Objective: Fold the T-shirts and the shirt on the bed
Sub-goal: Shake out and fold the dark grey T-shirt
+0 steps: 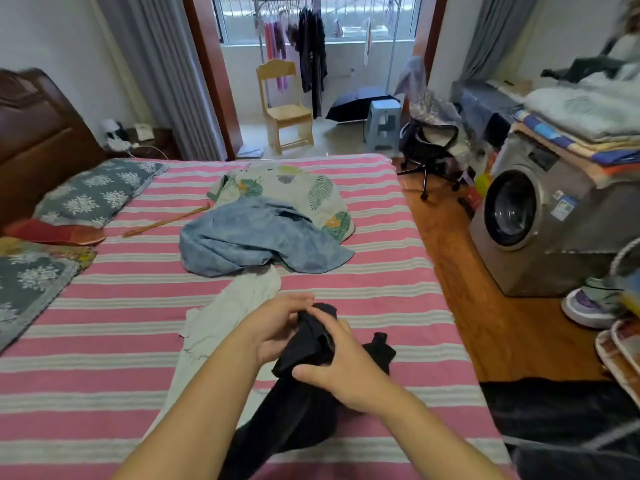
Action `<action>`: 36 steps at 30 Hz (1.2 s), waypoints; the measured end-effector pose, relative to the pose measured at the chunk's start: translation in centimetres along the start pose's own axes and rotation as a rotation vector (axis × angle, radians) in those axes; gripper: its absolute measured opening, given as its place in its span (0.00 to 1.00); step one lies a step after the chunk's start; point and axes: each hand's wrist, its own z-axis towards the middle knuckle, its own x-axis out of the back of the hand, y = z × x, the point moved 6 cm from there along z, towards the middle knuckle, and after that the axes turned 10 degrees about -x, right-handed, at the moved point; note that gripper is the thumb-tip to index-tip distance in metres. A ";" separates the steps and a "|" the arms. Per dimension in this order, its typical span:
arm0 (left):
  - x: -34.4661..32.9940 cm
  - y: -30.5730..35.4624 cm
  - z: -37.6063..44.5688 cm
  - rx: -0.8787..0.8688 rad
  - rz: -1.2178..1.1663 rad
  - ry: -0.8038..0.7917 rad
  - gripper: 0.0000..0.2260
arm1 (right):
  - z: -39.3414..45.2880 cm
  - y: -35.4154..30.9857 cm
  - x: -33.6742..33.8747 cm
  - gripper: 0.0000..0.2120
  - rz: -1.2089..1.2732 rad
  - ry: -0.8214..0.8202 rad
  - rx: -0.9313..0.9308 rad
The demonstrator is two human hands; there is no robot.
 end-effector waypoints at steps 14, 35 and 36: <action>-2.0 -2.9 -3.8 -0.231 0.383 -0.320 0.38 | 0.0 -0.7 3.3 0.11 0.317 0.386 -0.122; -3.1 1.4 -5.0 -0.704 0.521 0.163 0.14 | -1.2 -5.6 11.7 0.06 -0.408 0.697 0.241; -3.3 1.9 -5.0 -0.708 0.585 0.122 0.11 | -1.0 -5.5 11.6 0.06 -0.469 0.637 0.253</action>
